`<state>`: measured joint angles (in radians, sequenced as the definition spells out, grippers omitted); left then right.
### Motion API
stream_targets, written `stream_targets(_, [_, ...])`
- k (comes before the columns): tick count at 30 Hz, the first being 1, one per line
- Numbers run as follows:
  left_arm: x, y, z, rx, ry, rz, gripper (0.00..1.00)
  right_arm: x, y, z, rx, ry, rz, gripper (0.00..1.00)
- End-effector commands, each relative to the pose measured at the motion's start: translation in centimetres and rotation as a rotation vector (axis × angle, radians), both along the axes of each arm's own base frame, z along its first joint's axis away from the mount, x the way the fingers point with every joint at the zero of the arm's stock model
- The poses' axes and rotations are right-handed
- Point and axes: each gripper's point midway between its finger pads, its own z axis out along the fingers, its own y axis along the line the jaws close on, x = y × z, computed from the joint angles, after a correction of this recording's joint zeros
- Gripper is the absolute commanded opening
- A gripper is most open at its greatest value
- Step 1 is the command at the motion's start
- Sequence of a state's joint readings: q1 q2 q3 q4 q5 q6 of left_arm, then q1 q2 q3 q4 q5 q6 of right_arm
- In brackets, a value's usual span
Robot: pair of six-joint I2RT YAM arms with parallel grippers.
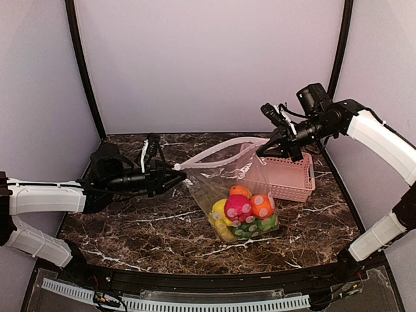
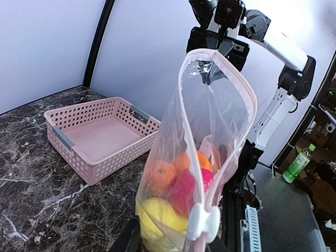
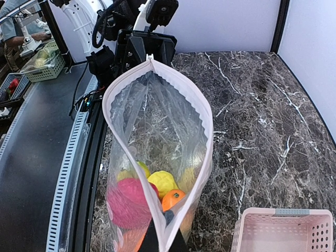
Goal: Place the food in the zip-top bag and seal the zipper
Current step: Pass from the right arm to the left
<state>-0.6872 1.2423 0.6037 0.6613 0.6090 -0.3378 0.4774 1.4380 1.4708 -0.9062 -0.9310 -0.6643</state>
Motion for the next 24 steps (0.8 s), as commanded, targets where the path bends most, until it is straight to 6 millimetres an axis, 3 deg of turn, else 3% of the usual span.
stream_targets(1, [-0.6, -0.5, 1.9, -0.089, -0.048, -0.059, 0.26, -0.1, -0.1, 0.7, 0.022, -0.018, -0.005, 0.0])
stream_targets(9, [-0.3, -0.3, 1.7, -0.064, -0.044, -0.038, 0.08, 0.3, -0.4, 0.7, 0.0, -0.043, -0.031, 0.0])
stream_targets(13, [-0.4, 0.2, 1.9, -0.017, -0.041, -0.013, 0.04, 1.0, -0.6, 0.9, 0.01, -0.018, -0.06, 0.0])
stream_targets(18, [-0.4, 0.8, 3.5, 0.026, -0.061, 0.014, 0.02, 1.6, -0.9, 2.1, 0.029, -0.024, -0.082, 0.0])
stream_targets(19, [-0.5, 0.9, 3.2, 0.045, -0.043, 0.016, 0.02, 1.6, -1.0, 2.1, 0.028, -0.031, -0.079, 0.03])
stream_targets(22, [-0.3, 0.8, 4.0, 0.055, -0.037, 0.014, 0.01, 1.3, -1.0, 1.6, 0.023, -0.018, -0.064, 0.3])
stream_targets(24, [-0.3, 0.6, 4.4, 0.064, -0.03, 0.008, 0.01, 1.3, -0.8, 1.3, 0.019, 0.008, -0.049, 0.38])
